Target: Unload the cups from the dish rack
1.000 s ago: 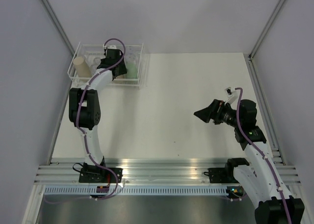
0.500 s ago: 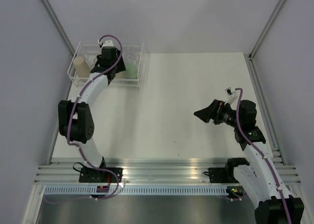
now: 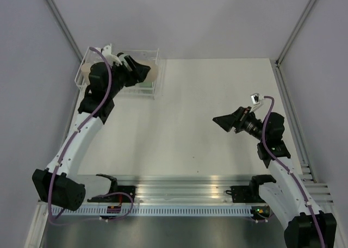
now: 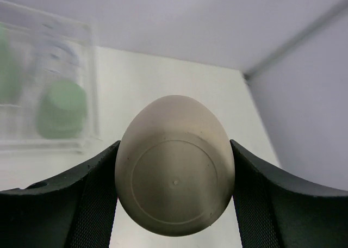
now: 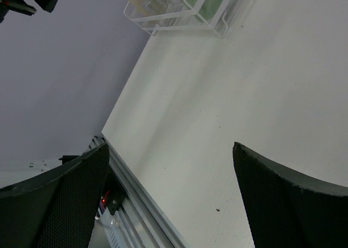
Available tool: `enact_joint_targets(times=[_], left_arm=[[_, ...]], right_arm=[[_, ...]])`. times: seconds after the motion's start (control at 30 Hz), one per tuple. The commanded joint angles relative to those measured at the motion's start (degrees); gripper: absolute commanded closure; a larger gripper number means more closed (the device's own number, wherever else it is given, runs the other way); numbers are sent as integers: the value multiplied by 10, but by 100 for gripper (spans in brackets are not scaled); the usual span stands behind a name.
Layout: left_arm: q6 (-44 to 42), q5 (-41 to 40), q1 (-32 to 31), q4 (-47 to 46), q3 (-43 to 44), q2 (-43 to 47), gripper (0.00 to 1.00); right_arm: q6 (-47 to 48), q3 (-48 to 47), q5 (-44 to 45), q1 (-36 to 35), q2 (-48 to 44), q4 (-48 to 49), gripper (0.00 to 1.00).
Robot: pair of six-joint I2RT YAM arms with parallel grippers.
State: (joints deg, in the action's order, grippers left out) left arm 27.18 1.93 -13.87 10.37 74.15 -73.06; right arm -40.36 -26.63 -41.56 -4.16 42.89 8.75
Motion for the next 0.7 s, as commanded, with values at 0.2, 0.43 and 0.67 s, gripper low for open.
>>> enact_joint_targets(times=[0.2,0.43,0.67], left_arm=[[329,412,-20,-351,-275,137,98],[651,460,-20,-784,-459,104,98],[696,443,-27,-889,-524,56,98]], right_arm=[[-92,71,-1,-70,9,269,2],[-139,101,9,-122,85,409,2],[-125,70,57,-204,155,468,2]])
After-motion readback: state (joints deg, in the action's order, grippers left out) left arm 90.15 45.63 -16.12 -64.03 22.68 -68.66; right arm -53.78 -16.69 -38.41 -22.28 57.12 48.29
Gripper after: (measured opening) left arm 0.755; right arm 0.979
